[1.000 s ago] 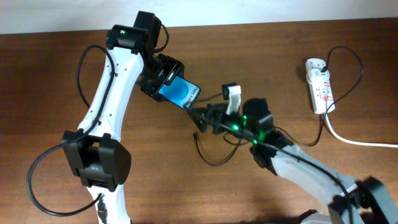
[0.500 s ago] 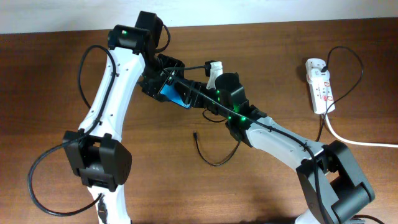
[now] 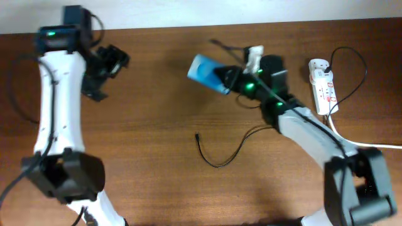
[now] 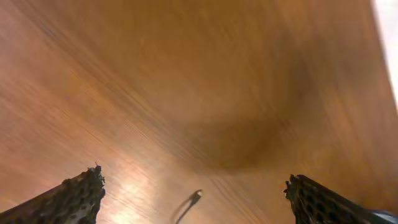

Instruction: Plug charger to phone and switch on socket

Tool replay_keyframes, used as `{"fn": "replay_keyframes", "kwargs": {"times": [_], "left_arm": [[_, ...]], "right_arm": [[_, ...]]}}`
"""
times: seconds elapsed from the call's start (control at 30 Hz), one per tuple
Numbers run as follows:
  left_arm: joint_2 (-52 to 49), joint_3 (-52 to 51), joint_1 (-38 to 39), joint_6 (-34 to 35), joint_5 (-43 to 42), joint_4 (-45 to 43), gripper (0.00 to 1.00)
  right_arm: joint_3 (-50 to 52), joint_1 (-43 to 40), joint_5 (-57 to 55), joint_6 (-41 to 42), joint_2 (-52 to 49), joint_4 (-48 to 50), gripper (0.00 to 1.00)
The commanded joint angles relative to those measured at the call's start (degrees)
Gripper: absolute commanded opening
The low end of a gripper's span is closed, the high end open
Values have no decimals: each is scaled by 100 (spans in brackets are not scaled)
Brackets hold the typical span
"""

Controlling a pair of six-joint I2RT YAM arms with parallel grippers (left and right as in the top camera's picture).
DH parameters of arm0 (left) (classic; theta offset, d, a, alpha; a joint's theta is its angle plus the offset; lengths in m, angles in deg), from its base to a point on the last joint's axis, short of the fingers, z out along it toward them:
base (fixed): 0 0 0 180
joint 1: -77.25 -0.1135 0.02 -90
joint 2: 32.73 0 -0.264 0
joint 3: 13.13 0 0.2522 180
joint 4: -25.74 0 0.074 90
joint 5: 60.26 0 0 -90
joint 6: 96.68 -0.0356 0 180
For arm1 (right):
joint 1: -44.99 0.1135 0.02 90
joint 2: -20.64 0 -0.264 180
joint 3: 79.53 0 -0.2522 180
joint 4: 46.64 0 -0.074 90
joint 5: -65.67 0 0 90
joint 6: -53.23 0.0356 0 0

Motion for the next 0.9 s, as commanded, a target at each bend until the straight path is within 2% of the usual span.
{"fn": "replay_keyframes", "kwargs": {"times": [0.0, 0.03, 0.07, 0.1, 0.17, 0.2, 0.23, 0.3, 0.33, 0.37, 0.4, 0.43, 0.5, 0.6, 0.7, 0.77, 0.87], "left_arm": [[1169, -1060, 278, -1438, -122, -601, 99], [1812, -2103, 348, -1622, -219, -1158, 99], [2706, -3591, 358, -1893, -675, -2111, 99], [3128, -4301, 358, -2015, -955, -2614, 99], [4463, -6430, 358, -2627, -2146, -4262, 99], [4824, -7060, 358, -2671, -2614, -4868, 99], [5281, -7868, 358, -2374, -2872, -5748, 99], [5298, -8253, 361, -2323, -2612, -6450, 99], [5187, -8258, 358, -2256, -2468, -6526, 97], [5093, -8258, 376, -2164, -2789, -6793, 97], [4892, -8258, 450, -2144, -3373, -7624, 100], [4688, -8258, 531, -1923, -3580, -8330, 99], [3919, -8258, 595, -938, -3652, -9680, 100], [3073, -8258, 595, -162, -4113, -11464, 100], [3067, -8258, 595, 146, -3615, -12061, 100], [3027, -8258, 595, 433, -3458, -12815, 100], [2953, -8258, 595, 691, -3128, -13324, 100]], "right_arm": [[-79, 44, 339, -31, 684, 81, 4], [-79, 44, 426, 68, 743, 33, 4], [-76, 52, 614, 76, 748, -50, 4], [-76, 90, 629, 72, 748, -205, 4], [-76, 267, 658, 74, 748, -479, 4], [-76, 361, 656, 72, 748, -575, 4], [-74, 509, 656, 72, 745, -660, 4], [-74, 645, 643, 72, 745, -715, 4], [-63, 767, 474, 70, 741, -822, 4], [-35, 844, 299, 72, 734, -868, 4], [-26, 894, 234, 109, 691, -857, 4], [-26, 914, 190, 286, 619, -855, 4], [-26, 914, 199, 704, 365, -463, 4], [-26, 846, 105, 1735, -74, 946, 4], [-26, 949, 111, 2599, -463, 1897, 4], [-26, 1029, 90, 3073, -579, 2140, 4], [-26, 1064, 20, 3617, -584, 2857, 4]]}}
